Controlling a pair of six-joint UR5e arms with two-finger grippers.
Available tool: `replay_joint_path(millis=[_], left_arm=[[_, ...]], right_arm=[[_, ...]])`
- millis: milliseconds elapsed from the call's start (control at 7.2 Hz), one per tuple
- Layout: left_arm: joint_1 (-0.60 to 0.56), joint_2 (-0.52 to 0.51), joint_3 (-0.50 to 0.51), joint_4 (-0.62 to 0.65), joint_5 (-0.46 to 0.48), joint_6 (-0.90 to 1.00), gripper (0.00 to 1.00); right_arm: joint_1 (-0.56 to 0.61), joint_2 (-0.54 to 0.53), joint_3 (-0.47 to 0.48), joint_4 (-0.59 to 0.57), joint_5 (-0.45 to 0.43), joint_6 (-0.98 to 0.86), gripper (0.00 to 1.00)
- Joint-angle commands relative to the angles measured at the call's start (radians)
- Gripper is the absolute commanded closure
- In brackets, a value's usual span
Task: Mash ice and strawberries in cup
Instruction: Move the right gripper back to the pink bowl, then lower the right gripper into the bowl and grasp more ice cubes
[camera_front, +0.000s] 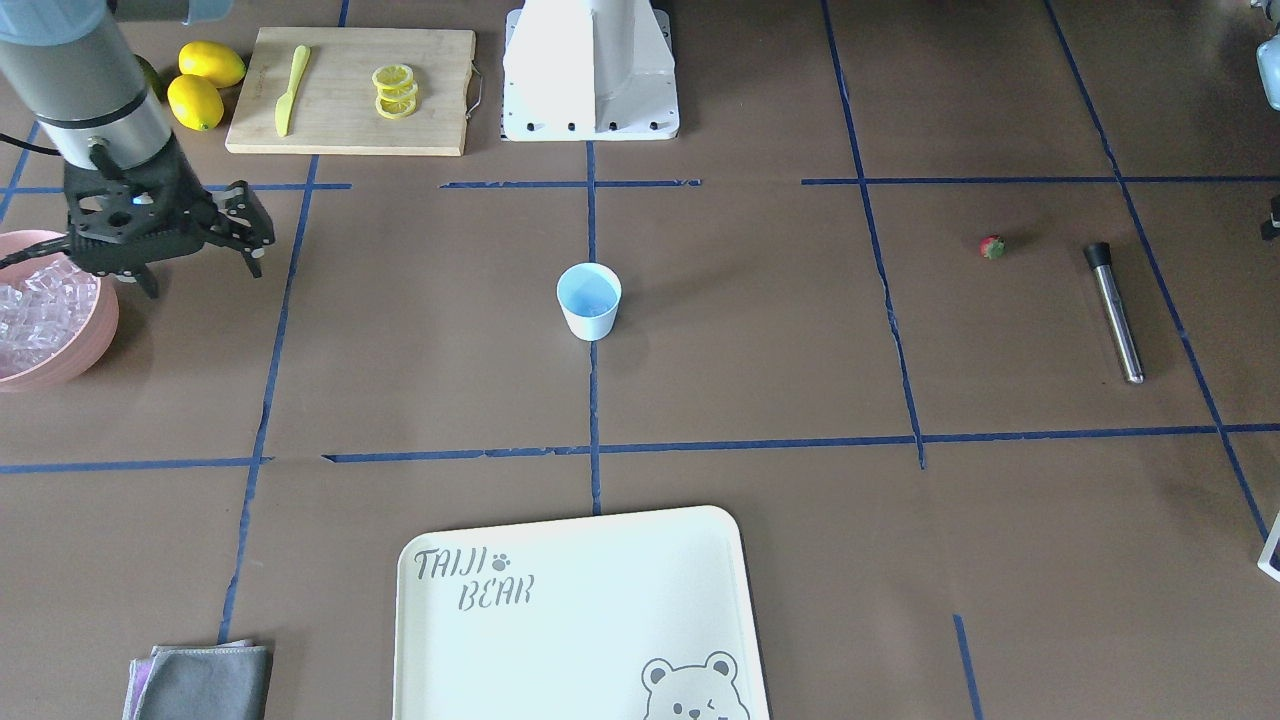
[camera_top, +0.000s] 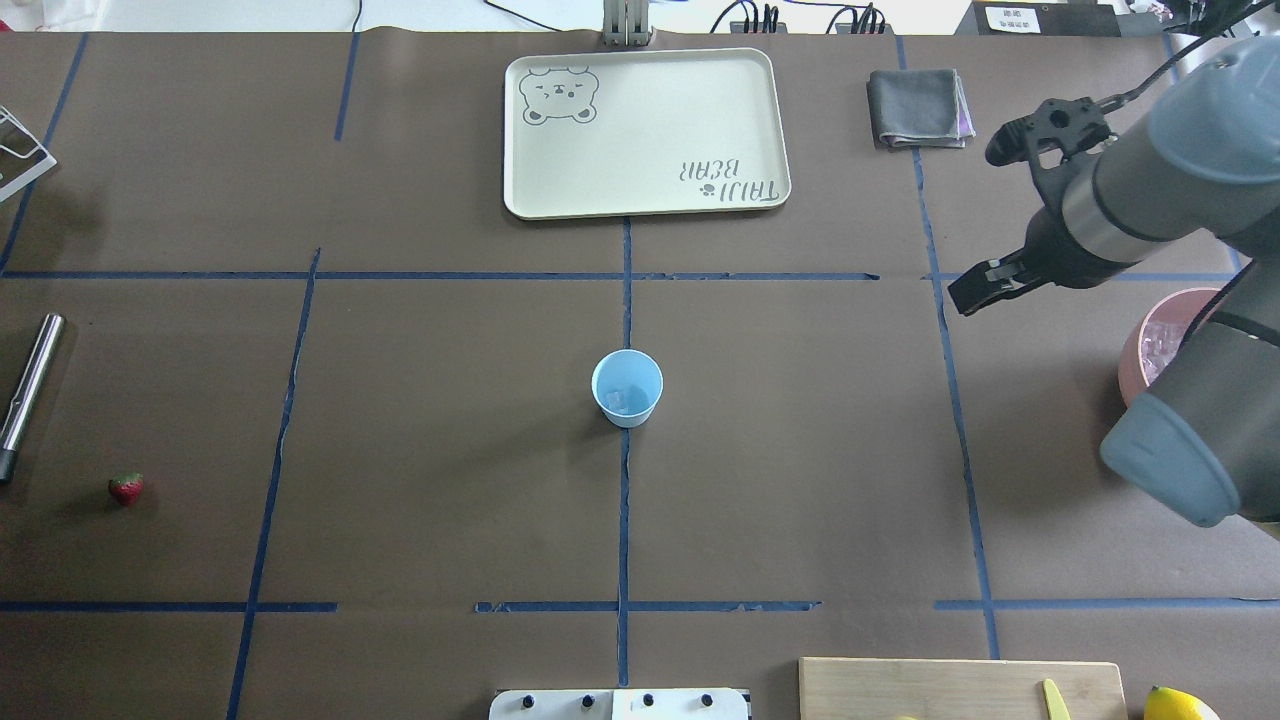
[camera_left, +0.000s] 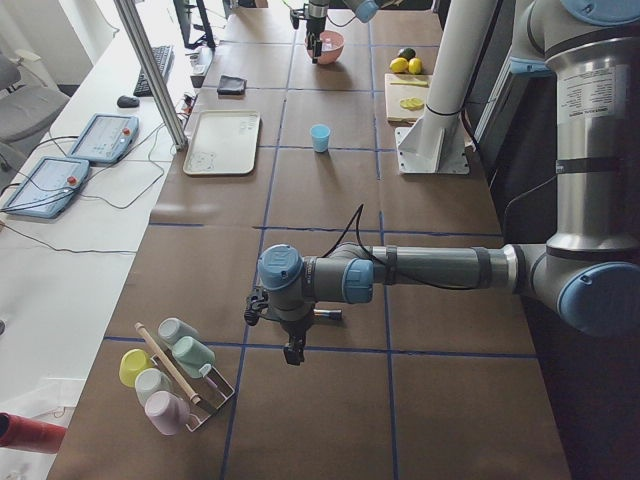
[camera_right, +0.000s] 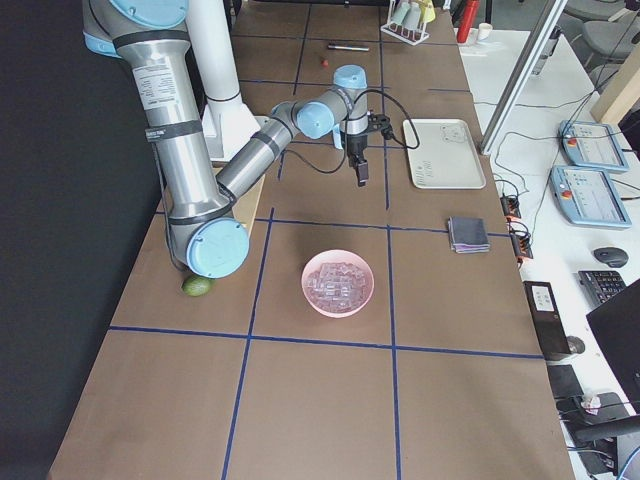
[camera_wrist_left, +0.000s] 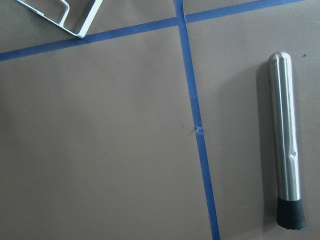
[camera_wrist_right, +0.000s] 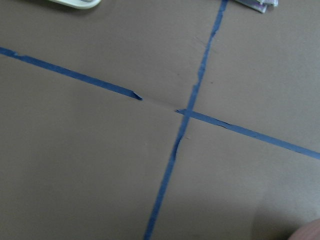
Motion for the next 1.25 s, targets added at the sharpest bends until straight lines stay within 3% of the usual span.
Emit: replay_joint_path(millis=[0,139,556,1112], left_arm=[[0.000,0.000,-0.002,0.001,0.000,0.000,0.00],[0.000,0.000,-0.004,0.001,0.000,0.000,0.00],[0.000,0.002,-0.005,0.002,0.000,-0.002,0.00],[0.000,0.002,-0.004,0.002,0.000,-0.002,0.00]], right_arm=[[0.140,-0.112,-0.001,0.003,0.092,-0.204,0.01],[0.165,-0.167,-0.006,0.056,0.100,-0.240,0.01],[0.194,-0.344,-0.145,0.432,0.146,-0.230,0.01],[0.197,-0.384,-0.224,0.463,0.123,-0.164,0.02]])
